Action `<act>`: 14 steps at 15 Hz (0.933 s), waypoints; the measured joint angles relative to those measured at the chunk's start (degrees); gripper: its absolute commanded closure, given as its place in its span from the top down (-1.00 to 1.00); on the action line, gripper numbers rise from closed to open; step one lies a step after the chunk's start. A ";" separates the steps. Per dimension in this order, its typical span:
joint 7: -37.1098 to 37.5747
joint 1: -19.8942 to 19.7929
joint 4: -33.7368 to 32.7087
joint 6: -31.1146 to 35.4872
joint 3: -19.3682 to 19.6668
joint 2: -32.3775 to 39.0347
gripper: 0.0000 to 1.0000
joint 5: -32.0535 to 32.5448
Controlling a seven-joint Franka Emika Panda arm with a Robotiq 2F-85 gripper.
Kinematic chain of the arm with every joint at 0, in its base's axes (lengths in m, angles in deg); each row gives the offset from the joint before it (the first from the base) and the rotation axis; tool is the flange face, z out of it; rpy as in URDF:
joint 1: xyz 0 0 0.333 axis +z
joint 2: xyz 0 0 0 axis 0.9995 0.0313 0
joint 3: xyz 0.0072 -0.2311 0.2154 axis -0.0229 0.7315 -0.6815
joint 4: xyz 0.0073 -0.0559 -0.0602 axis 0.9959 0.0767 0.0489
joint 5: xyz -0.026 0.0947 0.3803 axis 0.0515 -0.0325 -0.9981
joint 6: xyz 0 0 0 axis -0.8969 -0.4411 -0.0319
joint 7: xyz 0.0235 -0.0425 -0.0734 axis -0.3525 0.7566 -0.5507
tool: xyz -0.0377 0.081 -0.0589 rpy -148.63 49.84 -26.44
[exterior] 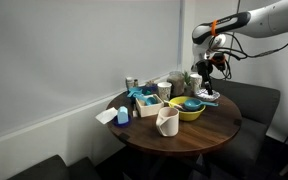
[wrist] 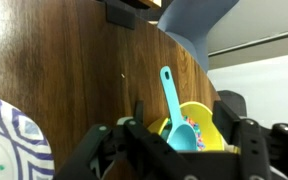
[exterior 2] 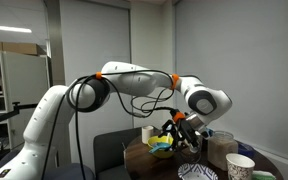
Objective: Use the blue scoop to scoop up the contents in the bowl into the cup
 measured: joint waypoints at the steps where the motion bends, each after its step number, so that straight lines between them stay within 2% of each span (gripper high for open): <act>1: 1.80 0.01 0.79 1.96 0.05 -1.33 1.00 0.05; 9: 11.97 0.34 20.49 23.13 0.56 -21.81 1.00 -0.42; 11: 12.08 0.33 21.85 23.43 0.88 -23.73 1.00 -0.34; 14: 10.73 0.88 21.56 23.50 0.84 -22.46 0.99 -0.10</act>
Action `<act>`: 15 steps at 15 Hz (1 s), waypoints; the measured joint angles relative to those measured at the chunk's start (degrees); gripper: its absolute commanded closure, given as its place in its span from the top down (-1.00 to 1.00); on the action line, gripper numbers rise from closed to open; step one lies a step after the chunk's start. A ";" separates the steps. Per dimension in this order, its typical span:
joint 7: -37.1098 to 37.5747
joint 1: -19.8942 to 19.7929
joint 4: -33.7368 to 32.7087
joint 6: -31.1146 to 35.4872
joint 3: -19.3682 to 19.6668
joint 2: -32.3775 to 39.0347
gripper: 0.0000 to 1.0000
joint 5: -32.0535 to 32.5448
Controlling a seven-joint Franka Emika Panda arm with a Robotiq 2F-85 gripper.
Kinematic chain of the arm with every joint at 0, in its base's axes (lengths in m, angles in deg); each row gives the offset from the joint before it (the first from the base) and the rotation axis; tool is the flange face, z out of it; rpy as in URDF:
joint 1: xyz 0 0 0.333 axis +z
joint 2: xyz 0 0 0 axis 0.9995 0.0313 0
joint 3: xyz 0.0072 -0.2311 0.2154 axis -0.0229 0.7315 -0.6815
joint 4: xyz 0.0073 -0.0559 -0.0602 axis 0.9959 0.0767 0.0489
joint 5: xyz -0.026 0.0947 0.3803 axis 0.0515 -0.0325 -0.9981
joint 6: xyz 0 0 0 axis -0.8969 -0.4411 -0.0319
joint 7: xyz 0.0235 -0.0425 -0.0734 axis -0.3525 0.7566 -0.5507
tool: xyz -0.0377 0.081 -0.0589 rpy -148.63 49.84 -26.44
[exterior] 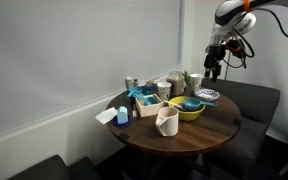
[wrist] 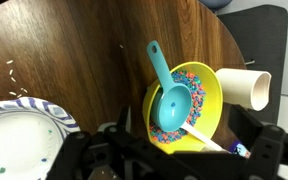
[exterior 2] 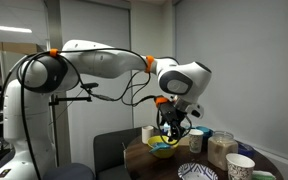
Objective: Use the blue scoop to scoop up the contents in the bowl into the cup
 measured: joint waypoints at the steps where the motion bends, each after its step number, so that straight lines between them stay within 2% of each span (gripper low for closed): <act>1: -0.81 0.55 -0.29 0.05 -0.20 0.73 0.96 0.55; 2: -1.21 1.32 -1.07 0.28 -0.58 1.88 0.62 1.73; 3: -1.59 2.25 -2.13 0.63 -1.04 3.30 0.46 2.98; 4: -1.79 3.15 -3.20 1.14 -1.54 4.71 0.41 4.40; 6: -1.83 4.83 -5.41 2.87 -2.47 7.27 0.10 7.88; 8: -1.83 6.09 -7.24 4.15 -3.26 9.12 -0.12 11.12; 10: -1.84 6.83 -8.38 5.08 -3.91 10.01 -0.17 13.55; 12: -2.23 7.17 -8.63 5.91 -4.60 10.13 -0.30 14.97; 15: -3.84 7.57 -8.61 7.10 -5.50 10.14 0.01 16.01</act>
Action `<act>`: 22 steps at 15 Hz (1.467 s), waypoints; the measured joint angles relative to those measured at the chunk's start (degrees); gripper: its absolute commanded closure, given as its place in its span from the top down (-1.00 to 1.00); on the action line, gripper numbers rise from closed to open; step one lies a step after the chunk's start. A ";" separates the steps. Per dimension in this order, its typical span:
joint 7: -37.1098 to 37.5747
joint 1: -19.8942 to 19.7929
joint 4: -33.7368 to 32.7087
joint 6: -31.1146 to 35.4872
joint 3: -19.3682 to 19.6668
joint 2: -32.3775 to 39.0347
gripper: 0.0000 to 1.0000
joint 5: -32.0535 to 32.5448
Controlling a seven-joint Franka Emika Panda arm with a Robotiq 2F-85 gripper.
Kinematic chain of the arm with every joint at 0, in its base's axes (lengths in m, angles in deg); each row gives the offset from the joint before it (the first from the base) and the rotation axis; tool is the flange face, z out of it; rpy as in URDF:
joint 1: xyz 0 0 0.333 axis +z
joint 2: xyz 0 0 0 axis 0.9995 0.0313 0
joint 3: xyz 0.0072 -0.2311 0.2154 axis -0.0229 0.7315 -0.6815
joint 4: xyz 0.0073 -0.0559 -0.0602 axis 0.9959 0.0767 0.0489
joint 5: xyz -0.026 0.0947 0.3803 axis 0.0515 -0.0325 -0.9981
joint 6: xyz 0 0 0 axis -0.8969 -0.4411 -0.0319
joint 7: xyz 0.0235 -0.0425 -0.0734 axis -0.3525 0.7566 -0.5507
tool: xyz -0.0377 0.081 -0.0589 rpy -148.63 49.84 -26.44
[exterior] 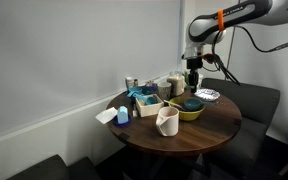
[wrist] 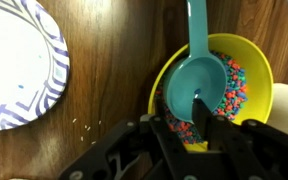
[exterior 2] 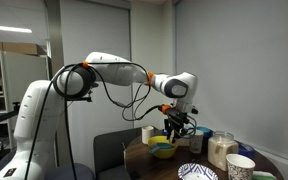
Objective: Use the blue scoop to scoop up the contents in the bowl into the cup
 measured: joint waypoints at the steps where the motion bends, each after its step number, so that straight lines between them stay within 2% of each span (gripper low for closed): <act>1: -0.56 0.08 0.05 0.33 -0.33 0.00 0.11 0.18; 3: -1.54 0.18 0.33 1.24 -0.88 0.00 0.22 0.27; 7: -2.81 0.20 1.00 2.37 -1.56 0.04 -0.03 0.28; 8: -3.14 0.20 1.32 2.55 -1.70 0.04 -0.19 0.28; 9: -3.52 0.20 1.74 2.69 -1.84 0.05 -0.13 0.28; 13: -5.13 0.20 3.49 3.04 -2.27 0.08 -0.11 0.28; 16: -5.39 0.19 4.42 3.71 -2.35 0.10 0.12 0.31; 17: -5.39 0.17 4.60 4.03 -2.31 0.08 0.05 0.39; 20: -5.38 -0.02 4.75 4.96 -2.00 -0.13 0.00 0.42; 22: -5.38 -0.06 4.75 5.28 -1.81 -0.41 -0.13 0.43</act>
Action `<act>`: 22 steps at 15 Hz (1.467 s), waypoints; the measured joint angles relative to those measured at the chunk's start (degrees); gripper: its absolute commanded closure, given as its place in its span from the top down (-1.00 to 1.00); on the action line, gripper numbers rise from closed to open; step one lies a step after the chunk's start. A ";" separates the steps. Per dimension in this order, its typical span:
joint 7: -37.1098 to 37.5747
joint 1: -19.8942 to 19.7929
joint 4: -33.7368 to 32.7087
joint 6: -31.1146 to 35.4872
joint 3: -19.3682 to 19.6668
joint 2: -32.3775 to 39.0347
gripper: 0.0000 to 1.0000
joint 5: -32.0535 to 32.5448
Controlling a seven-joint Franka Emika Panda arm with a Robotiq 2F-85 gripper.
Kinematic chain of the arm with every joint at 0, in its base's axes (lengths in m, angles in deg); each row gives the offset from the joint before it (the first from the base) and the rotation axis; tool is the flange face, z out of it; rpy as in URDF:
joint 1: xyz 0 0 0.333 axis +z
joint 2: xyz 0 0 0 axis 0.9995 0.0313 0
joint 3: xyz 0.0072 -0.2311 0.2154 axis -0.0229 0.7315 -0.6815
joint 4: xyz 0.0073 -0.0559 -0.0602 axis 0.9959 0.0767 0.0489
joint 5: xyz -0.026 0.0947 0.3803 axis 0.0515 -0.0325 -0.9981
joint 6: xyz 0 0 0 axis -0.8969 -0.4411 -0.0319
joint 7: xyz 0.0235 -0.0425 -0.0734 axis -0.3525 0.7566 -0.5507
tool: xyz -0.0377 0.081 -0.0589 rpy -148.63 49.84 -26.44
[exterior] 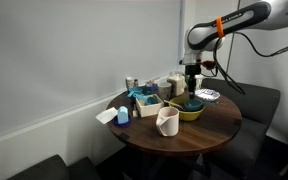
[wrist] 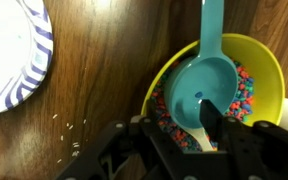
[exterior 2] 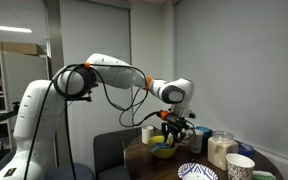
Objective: Use the blue scoop to scoop up the contents in the bowl into the cup
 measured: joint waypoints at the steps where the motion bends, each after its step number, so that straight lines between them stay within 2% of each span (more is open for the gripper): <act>1: 0.00 -0.03 0.00 0.02 0.03 -0.05 -0.17 0.00; 4: -0.01 0.00 0.04 0.04 0.02 -0.02 -0.22 0.00; 8: -0.01 0.10 0.13 0.01 -0.02 0.24 0.01 0.22; 12: 0.03 0.42 0.13 -0.43 -0.16 0.56 -0.27 1.20; 14: 0.03 0.55 0.14 -0.52 -0.28 0.83 -0.28 1.64; 16: 0.03 0.72 0.14 -0.75 -0.33 1.23 -0.18 2.08; 17: 0.03 0.80 0.14 -0.89 -0.38 1.45 -0.20 2.29; 18: 0.05 0.86 0.13 -1.04 -0.47 1.65 -0.57 2.48; 21: 0.06 0.98 0.12 -1.56 -0.77 2.07 -1.00 3.08; 22: 0.06 0.99 0.08 -1.59 -0.78 2.09 -1.00 3.53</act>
